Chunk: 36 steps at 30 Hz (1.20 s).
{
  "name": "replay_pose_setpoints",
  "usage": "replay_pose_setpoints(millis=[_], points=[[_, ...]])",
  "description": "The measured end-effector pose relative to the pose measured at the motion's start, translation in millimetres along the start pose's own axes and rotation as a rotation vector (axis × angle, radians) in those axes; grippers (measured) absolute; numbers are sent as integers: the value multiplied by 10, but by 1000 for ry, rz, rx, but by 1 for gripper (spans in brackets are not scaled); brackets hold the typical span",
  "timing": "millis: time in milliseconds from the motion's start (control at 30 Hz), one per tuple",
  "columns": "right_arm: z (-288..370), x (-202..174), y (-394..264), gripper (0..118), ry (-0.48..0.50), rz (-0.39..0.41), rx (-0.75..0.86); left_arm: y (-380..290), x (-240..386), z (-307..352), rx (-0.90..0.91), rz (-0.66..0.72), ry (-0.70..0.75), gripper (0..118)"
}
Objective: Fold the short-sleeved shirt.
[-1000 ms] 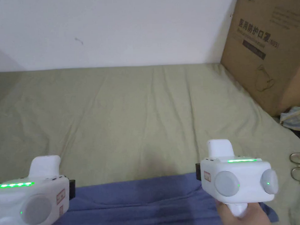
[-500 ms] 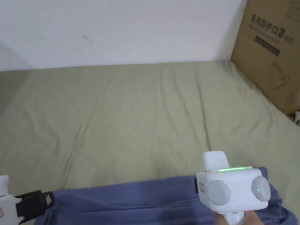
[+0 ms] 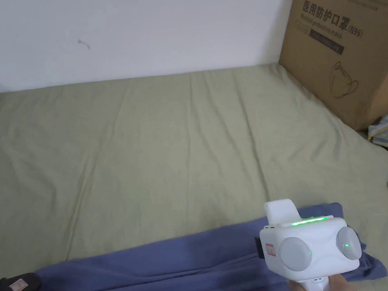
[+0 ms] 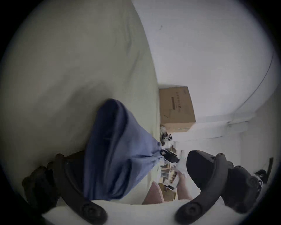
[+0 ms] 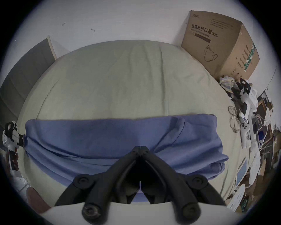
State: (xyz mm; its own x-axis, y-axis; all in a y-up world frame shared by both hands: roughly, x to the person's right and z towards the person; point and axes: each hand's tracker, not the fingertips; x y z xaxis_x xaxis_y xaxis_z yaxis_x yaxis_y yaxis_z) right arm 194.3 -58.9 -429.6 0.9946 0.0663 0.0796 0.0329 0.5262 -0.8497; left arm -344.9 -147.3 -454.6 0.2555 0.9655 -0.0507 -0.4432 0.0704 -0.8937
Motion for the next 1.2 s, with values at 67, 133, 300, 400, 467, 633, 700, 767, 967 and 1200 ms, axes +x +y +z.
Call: replay_pose_setpoints(millis=[67, 133, 300, 400, 467, 633, 700, 767, 967, 1200], points=[[-22, 4, 1, 0, 5, 3, -6, 46, -3, -189, -52, -13, -26, 118], [-34, -9, 10, 0, 7, 10, -11, 65, -4, -277, -84, -34, -36, 118], [-47, -23, 46, 0, 23, 19, -13, 45, -226, -360, -70, -95, 220, 8], [-47, -22, 77, 0, 34, 15, -13, 2, -71, -354, -27, -125, 180, 8], [-43, -16, 91, 0, 39, 12, -9, -82, 110, -320, -8, -192, 247, 8], [4, 7, 96, 0, 47, 6, 11, -417, 650, -259, 68, -426, 572, 8], [26, 12, 85, 0, 55, 5, 10, -582, 892, -251, 103, -545, 762, 8], [54, 29, 71, 0, 67, -2, 13, -717, 1060, -302, 125, -692, 994, 8], [149, 46, 21, 0, 111, -13, 27, -814, 1315, -513, 140, -744, 1070, 8], [240, 152, -25, 0, 160, -60, 51, -925, 1746, -1289, 14, -517, 666, 8]])
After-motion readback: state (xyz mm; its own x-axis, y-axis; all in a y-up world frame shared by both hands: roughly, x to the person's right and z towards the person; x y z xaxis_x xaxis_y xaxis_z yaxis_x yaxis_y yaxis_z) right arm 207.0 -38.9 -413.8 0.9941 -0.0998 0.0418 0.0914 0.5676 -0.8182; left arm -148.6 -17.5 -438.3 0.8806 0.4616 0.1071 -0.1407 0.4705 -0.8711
